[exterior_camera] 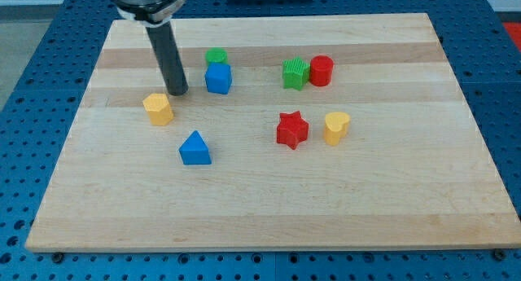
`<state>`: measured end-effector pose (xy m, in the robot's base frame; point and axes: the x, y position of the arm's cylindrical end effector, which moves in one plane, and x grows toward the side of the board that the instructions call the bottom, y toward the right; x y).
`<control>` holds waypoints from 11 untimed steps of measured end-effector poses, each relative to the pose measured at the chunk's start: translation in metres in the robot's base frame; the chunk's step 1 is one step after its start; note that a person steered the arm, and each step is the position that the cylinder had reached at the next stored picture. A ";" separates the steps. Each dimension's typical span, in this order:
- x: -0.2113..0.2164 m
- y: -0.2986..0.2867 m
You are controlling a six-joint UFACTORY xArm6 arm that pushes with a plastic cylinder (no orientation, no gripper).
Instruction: Place the cube left to the green star
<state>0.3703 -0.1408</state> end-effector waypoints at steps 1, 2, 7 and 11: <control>-0.009 0.023; -0.009 0.044; -0.017 0.074; -0.037 0.074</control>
